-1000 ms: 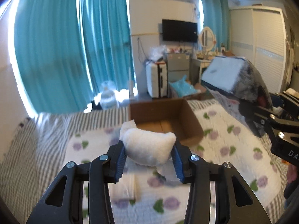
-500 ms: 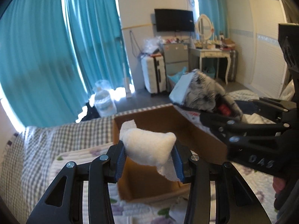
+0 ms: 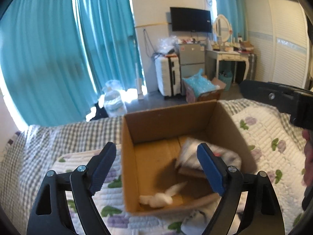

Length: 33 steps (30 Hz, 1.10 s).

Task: Organize soft objects
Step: 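Carry both items over the cardboard box and open both tools to drop them, then move both tools back toward the remaining items on the bed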

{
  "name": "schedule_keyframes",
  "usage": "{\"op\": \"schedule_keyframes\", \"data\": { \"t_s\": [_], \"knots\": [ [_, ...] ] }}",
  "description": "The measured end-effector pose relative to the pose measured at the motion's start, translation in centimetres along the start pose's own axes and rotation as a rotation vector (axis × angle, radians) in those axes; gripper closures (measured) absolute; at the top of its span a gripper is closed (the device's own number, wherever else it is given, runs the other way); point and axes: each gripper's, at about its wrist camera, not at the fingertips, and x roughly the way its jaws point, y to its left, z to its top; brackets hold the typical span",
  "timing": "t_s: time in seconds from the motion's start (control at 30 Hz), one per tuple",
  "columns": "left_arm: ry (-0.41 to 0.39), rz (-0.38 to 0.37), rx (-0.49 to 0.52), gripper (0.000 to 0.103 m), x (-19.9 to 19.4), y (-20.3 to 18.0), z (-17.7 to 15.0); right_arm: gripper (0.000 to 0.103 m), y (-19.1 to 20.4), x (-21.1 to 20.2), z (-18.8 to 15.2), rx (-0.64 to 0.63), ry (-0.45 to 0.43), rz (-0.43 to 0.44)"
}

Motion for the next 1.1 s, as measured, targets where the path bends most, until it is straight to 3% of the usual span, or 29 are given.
{"op": "schedule_keyframes", "data": {
  "t_s": [0.07,0.17,0.4,0.6,0.8,0.9,1.03,1.1],
  "knots": [
    [-0.023,0.017,-0.009,0.016,-2.4,0.1,0.5,0.01,0.0,-2.1,0.8,-0.005,-0.015,-0.006],
    [-0.079,0.055,-0.031,0.0,-7.5,0.4,1.4,0.001,0.2,-6.3,1.8,-0.02,-0.042,-0.019],
    [-0.149,0.088,-0.067,0.0,-16.3,1.2,1.8,0.0,0.6,-17.3,2.8,-0.076,-0.083,-0.09],
    [-0.097,0.087,-0.107,0.0,-19.2,0.2,-1.3,0.0,2.2,-23.3,0.2,-0.136,-0.045,-0.124],
    [0.012,0.079,-0.166,0.0,-17.3,-1.3,-6.8,0.0,3.1,-24.3,-6.4,-0.133,-0.003,-0.115],
    [0.05,0.093,-0.199,0.0,-15.8,-2.2,-9.8,0.0,3.1,-22.6,-10.0,-0.094,0.045,-0.086],
    [0.08,0.128,-0.255,0.0,-13.9,-2.5,-14.0,0.0,2.5,-19.3,-14.6,-0.079,0.113,-0.133],
    [0.126,0.118,-0.28,0.0,-12.5,-2.4,-15.8,0.0,2.0,-17.2,-17.2,-0.045,0.162,-0.099]
  ]
}}
